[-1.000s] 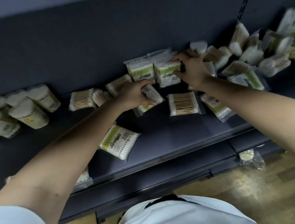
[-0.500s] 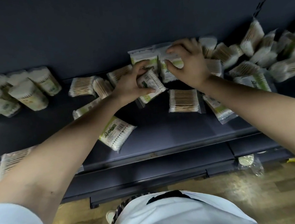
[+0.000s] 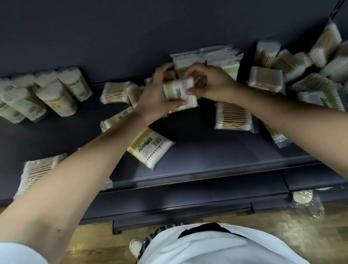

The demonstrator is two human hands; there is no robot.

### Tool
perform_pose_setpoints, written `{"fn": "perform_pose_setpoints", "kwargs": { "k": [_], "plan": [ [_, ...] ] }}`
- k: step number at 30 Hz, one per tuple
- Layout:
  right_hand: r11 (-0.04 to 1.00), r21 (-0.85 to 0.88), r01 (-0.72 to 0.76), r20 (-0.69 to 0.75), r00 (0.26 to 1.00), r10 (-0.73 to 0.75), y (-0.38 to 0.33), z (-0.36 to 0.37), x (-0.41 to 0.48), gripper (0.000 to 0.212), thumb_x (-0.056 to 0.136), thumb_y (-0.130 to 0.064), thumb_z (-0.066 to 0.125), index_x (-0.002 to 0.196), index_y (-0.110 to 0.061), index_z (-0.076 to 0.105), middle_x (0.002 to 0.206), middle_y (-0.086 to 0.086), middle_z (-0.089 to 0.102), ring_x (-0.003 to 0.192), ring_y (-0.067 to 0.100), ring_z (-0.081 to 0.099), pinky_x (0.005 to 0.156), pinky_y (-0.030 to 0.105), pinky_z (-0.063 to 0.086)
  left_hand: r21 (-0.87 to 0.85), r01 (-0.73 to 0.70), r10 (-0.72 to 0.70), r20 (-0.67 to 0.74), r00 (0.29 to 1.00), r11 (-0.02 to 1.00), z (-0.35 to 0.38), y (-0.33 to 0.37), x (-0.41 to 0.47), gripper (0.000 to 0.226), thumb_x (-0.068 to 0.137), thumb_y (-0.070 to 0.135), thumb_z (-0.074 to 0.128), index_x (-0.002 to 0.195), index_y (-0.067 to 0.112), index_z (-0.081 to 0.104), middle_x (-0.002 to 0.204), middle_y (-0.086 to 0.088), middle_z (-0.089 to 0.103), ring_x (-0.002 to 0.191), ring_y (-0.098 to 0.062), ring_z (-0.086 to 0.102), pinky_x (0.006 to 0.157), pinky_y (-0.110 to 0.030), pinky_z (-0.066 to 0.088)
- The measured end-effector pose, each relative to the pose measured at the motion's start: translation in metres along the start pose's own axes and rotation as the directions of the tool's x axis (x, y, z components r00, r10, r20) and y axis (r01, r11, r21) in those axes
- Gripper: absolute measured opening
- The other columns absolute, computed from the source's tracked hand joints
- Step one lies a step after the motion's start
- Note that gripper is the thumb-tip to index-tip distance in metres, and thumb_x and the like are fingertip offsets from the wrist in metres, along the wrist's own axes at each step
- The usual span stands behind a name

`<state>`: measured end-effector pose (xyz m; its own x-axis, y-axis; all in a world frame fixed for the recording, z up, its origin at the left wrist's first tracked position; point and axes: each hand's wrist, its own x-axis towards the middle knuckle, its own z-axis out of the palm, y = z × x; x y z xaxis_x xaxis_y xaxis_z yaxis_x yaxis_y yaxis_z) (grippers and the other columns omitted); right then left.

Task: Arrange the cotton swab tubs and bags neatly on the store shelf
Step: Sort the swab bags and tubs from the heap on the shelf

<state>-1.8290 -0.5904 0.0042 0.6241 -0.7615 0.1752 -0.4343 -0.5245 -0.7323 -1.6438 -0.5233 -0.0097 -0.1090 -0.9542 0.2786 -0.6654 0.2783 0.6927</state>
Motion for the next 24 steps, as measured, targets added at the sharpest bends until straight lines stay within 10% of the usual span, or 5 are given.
{"fn": "perform_pose_setpoints", "kwargs": {
  "k": [6,12,16,24],
  "plan": [
    [0.9,0.434,-0.031,-0.168,0.979,0.115,-0.006,-0.013,-0.006,0.035,0.081,-0.005,0.069,0.09,-0.025,0.042,0.103,0.001,0.055,0.106,0.024,0.06,0.072,0.045,0.059,-0.179,0.188,-0.225,-0.216,0.95,0.966,-0.005,0.014,0.003,0.063,0.086,0.03,0.067,0.136,0.01,0.035,0.113,0.009,0.056,0.088,0.011,0.056,0.072,0.002,0.04],
    [0.946,0.319,-0.061,-0.197,0.972,0.13,0.003,-0.005,-0.023,0.031,0.079,-0.013,0.073,0.087,-0.028,0.047,0.093,-0.004,0.058,0.089,0.021,0.063,0.074,0.044,0.059,-0.419,0.192,-0.275,-0.148,0.95,0.888,0.001,0.015,0.009,0.037,0.087,0.022,0.067,0.119,0.012,0.05,0.109,-0.001,0.065,0.097,-0.005,0.066,0.08,-0.03,0.058],
    [0.979,0.204,-0.019,-0.332,0.939,0.087,0.009,-0.017,-0.032,0.024,0.077,-0.024,0.073,0.091,-0.026,0.053,0.093,-0.008,0.062,0.093,0.014,0.065,0.078,0.044,0.057,-0.158,0.201,-0.23,-0.199,0.952,0.967,-0.005,0.015,0.02,0.044,0.085,0.025,0.069,0.123,0.01,0.052,0.105,0.006,0.062,0.097,-0.006,0.06,0.076,-0.009,0.045],
    [0.993,-0.103,-0.062,-0.513,0.858,0.001,0.034,-0.037,-0.047,0.033,0.08,-0.024,0.07,0.109,-0.01,0.06,0.11,0.007,0.063,0.095,0.013,0.061,0.083,0.027,0.051,0.114,0.195,-0.179,-0.139,0.974,0.974,0.008,0.005,0.04,0.048,0.082,0.028,0.071,0.125,0.011,0.056,0.122,-0.008,0.061,0.112,-0.018,0.056,0.088,-0.015,0.038]
  ]
}}
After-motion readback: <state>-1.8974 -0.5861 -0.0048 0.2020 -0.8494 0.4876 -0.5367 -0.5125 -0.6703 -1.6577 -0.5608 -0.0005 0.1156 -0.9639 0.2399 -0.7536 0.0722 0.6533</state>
